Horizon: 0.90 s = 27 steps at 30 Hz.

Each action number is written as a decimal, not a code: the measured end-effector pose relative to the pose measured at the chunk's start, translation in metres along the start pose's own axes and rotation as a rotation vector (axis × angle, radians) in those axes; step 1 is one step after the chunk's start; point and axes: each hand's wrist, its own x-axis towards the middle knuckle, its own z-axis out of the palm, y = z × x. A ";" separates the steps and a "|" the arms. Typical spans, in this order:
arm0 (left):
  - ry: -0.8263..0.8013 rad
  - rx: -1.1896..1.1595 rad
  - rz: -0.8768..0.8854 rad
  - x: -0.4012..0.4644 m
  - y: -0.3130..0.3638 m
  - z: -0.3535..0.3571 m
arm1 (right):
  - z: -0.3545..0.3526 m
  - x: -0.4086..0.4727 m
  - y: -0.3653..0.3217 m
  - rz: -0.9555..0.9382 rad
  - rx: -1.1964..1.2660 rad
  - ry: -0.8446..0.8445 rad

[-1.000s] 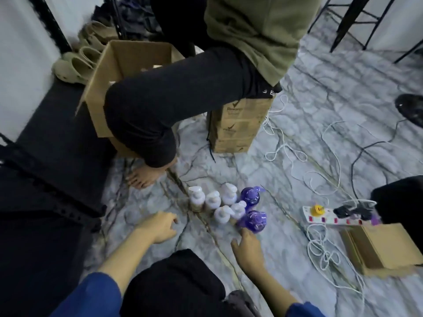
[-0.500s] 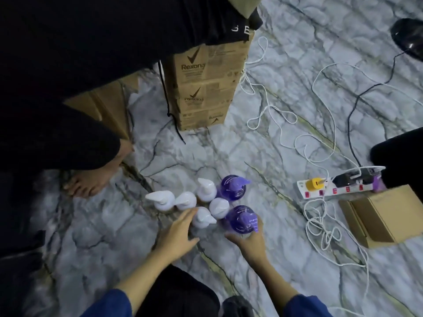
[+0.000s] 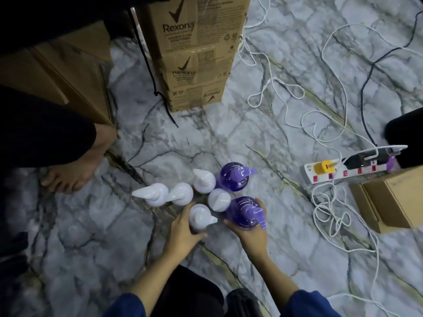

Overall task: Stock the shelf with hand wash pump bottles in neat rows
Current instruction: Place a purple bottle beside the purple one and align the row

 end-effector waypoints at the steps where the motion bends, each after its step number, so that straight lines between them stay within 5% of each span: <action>1: 0.014 0.002 -0.009 0.002 -0.002 0.003 | 0.001 0.000 0.000 -0.012 -0.006 0.006; 12: 0.060 -0.132 0.075 -0.001 0.010 -0.002 | 0.007 0.003 0.000 0.083 0.015 0.115; 27: -0.051 -0.233 0.163 -0.034 0.110 -0.066 | -0.039 -0.043 -0.105 -0.131 0.232 0.274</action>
